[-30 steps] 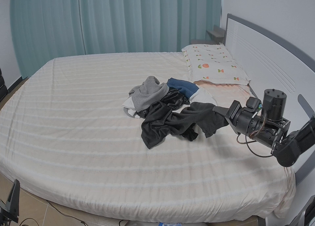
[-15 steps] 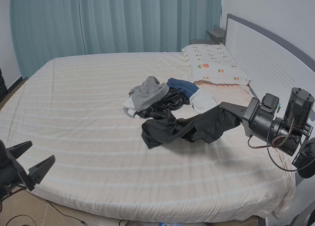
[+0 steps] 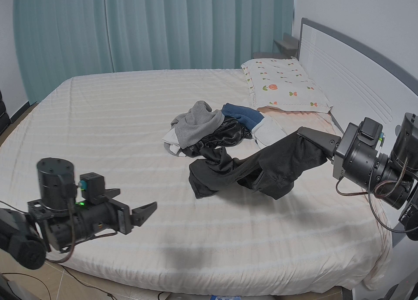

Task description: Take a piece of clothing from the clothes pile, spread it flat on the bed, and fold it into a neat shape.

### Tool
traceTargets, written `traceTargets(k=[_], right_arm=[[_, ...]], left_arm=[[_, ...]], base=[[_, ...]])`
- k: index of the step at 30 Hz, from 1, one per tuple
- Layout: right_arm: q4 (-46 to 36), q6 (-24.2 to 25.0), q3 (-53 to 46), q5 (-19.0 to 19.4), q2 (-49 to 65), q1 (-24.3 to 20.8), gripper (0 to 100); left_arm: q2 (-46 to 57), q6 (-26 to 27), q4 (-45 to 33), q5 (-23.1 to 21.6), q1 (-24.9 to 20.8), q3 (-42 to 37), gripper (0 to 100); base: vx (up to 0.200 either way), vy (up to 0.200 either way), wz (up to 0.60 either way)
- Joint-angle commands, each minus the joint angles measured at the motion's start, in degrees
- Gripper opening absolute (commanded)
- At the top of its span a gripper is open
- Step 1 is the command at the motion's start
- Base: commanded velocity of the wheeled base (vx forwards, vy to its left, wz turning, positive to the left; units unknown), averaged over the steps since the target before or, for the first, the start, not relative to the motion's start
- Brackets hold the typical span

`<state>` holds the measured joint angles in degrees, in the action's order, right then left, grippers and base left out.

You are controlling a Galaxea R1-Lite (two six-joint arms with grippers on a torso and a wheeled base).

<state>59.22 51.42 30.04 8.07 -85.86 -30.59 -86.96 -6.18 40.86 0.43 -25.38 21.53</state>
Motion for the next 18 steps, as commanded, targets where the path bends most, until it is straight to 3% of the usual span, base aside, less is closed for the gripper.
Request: traceTargets(k=[1,18], right_arm=[[0.63,0.17,0.9,-0.34,3.68,-1.23,0],[0.81,1.58,3.19,-2.18,5.0,-5.8,0]], left_arm=[[-26.07,-4.72,13.45,5.37,-8.98,6.77,100],[-47.17,-10.43,14.6,12.23,-15.05,29.36,100]], base=[[0.0,0.0,0.0],[0.0,0.0,0.0]])
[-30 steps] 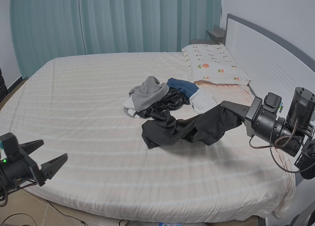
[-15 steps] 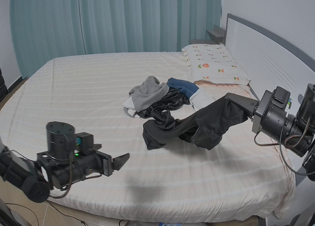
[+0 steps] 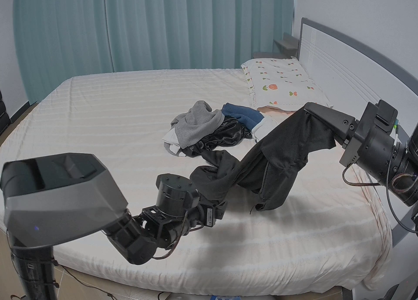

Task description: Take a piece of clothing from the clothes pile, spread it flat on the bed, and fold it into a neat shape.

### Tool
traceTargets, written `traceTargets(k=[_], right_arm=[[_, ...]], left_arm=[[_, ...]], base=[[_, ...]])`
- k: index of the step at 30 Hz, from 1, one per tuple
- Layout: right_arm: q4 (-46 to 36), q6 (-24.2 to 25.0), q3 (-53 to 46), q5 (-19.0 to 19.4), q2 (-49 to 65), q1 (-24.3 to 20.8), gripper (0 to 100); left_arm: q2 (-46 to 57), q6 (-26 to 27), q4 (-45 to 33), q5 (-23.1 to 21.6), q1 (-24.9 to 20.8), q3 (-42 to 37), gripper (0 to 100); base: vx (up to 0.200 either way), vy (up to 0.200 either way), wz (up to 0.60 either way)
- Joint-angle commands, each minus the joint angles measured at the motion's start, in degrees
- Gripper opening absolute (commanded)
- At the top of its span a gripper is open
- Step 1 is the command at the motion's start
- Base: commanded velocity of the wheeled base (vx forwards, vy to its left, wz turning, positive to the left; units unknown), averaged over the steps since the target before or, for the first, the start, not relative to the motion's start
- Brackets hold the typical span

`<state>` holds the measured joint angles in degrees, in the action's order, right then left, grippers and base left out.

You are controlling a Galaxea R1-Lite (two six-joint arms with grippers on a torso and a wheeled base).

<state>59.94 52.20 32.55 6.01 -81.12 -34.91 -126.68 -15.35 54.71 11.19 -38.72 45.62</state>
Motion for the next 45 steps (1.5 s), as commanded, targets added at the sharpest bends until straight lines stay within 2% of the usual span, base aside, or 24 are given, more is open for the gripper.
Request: traceTargets(k=[1,11,22,23,31,37,42,43,45], right_arm=[[0.09,0.8,0.67,-0.21,0.17,-1.47,0],[0.09,1.85,0.85,-0.12,0.87,-2.35,0],[0.09,2.03,0.67,-0.12,0.52,-1.91,0],[0.09,2.03,0.67,-0.12,0.34,-1.82,0],[0.09,2.03,0.59,-0.03,-2.12,0.46,0],[0.18,2.03,0.67,0.14,-5.46,3.01,0],[0.7,1.85,0.76,0.05,-8.53,4.15,0],[2.64,1.85,0.76,-0.03,-11.43,5.21,0],[5.1,1.85,0.94,-0.3,-13.72,6.44,0]], left_arm=[[-7.79,-1.35,1.54,1.55,-1.71,5.54,100],[-11.48,-3.99,6.64,3.84,-0.66,8.17,100],[-17.19,-8.91,6.72,6.39,1.01,13.62,100],[-17.1,-9.35,6.72,6.39,1.28,13.71,0],[-12.27,-13.04,6.99,6.39,2.86,10.46,0],[-2.6,-18.58,6.9,5.42,2.86,5.71,0],[3.81,-19.28,6.72,5.42,2.86,5.18,0],[9.7,-19.28,6.55,5.42,3.03,4.3,0],[13.92,-19.46,6.28,5.42,3.03,3.95,0]], base=[[0.0,0.0,0.0],[0.0,0.0,0.0],[0.0,0.0,0.0],[0.0,0.0,0.0],[0.0,0.0,0.0],[0.0,0.0,0.0],[0.0,0.0,0.0],[0.0,0.0,0.0],[0.0,0.0,0.0]])
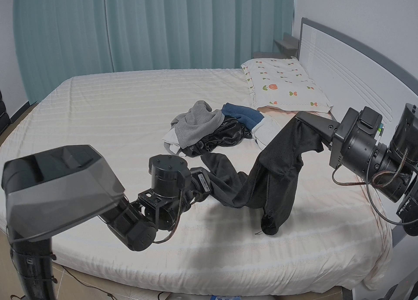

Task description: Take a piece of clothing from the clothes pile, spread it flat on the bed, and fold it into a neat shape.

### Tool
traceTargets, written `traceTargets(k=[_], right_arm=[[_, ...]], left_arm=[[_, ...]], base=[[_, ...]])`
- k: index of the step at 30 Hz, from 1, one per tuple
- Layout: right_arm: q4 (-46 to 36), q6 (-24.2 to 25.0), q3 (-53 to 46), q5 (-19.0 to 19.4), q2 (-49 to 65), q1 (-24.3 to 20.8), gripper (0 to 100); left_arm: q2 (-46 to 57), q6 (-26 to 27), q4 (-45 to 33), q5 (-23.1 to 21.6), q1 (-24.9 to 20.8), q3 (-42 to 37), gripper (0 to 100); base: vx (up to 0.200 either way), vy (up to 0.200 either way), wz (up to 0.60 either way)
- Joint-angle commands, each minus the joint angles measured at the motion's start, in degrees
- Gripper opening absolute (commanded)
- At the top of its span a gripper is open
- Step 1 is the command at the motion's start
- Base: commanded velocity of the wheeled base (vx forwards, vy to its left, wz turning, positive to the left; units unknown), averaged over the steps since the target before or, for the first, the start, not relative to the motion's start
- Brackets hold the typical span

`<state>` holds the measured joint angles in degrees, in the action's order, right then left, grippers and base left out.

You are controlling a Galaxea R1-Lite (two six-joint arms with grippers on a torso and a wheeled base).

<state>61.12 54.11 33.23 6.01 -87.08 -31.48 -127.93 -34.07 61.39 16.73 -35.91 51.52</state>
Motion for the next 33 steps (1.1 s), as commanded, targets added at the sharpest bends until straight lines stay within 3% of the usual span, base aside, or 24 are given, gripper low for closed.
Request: traceTargets(k=[1,3,6,9,14,27,33], right_arm=[[5.76,-0.06,0.61,-0.91,-8.9,3.61,0],[7.78,-0.06,1.22,-2.14,-9.87,4.23,0],[12.35,-0.94,3.16,-8.3,-9.95,4.67,0],[13.67,-2.08,4.83,-10.05,-9.25,4.49,0],[14.37,-2.43,3.68,-10.14,-10.66,3.44,0],[14.29,-2.87,-1.24,-10.05,-12.24,2.21,0],[14.46,-2.96,-2.65,-10.14,-14.17,1.86,0]], left_arm=[[17.01,-0.73,-0.4,-0.03,0.23,-2.83,0],[18.94,-0.73,-0.31,-0.03,0.49,-4.32,0],[22.81,-1.7,-0.04,-0.2,2.08,-10.03,0],[23.25,-6.27,0.31,-0.29,2.69,-12.85,0],[22.72,-14.36,0.57,-0.82,3.31,-16.01,0],[22.37,-15.23,1.63,-3.81,4.27,-20.67,0],[22.11,-17.61,1.63,-3.98,4.18,-22.69,0]], base=[[0.0,0.0,0.0],[0.0,0.0,0.0],[0.0,0.0,0.0],[0.0,0.0,0.0],[0.0,0.0,0.0],[0.0,0.0,0.0],[-0.2,0.0,0.0]])
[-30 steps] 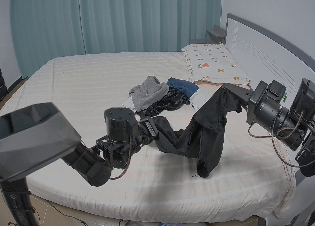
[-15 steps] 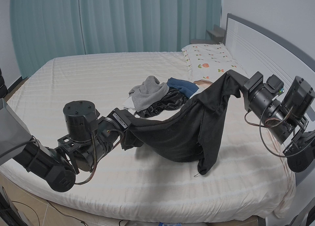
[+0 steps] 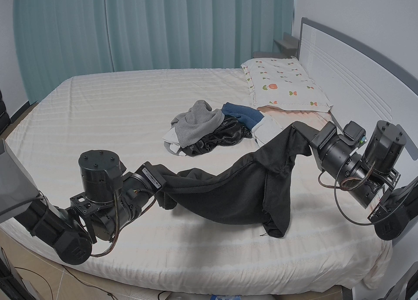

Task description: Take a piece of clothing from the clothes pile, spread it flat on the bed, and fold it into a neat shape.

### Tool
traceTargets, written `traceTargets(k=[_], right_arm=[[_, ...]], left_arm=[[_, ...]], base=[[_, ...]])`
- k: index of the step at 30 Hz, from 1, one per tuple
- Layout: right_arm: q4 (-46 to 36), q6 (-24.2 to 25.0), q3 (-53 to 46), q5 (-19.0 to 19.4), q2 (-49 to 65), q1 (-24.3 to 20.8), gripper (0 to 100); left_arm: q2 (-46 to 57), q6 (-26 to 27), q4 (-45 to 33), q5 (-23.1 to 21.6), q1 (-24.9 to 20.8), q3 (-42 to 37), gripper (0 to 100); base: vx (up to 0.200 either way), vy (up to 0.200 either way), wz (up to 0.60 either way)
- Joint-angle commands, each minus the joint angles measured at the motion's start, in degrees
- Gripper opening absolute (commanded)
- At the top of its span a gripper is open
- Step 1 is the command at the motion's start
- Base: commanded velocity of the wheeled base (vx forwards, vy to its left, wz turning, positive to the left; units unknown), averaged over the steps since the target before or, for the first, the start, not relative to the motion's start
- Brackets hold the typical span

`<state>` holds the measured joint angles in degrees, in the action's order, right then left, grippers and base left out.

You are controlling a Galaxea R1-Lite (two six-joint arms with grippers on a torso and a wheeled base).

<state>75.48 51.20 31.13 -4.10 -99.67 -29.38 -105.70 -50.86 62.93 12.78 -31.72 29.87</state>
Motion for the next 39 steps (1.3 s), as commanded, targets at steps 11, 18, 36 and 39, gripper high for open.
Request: traceTargets(k=[11,18,36,39], right_arm=[[0.01,-4.88,-0.55,-5.31,-4.39,-0.77,0],[0.1,-7.69,-0.37,-8.38,-5.01,-2.35,0],[5.46,-7.78,0.51,-9.09,-5.36,-2.0,0],[5.9,-7.69,0.51,-9.09,-5.53,-2.0,0]], left_arm=[[-0.2,-1.96,0.09,0.32,-0.62,-1.04,0],[0.32,-2.31,0.0,0.06,-0.45,-1.92,0],[4.1,-1.96,0.0,-0.03,0.08,-2.09,0],[4.19,-1.96,-0.09,0.06,0.08,-2.09,0]], base=[[0.0,0.0,0.0],[0.0,0.0,0.0],[0.0,0.2,0.0],[0.0,0.2,0.0]])
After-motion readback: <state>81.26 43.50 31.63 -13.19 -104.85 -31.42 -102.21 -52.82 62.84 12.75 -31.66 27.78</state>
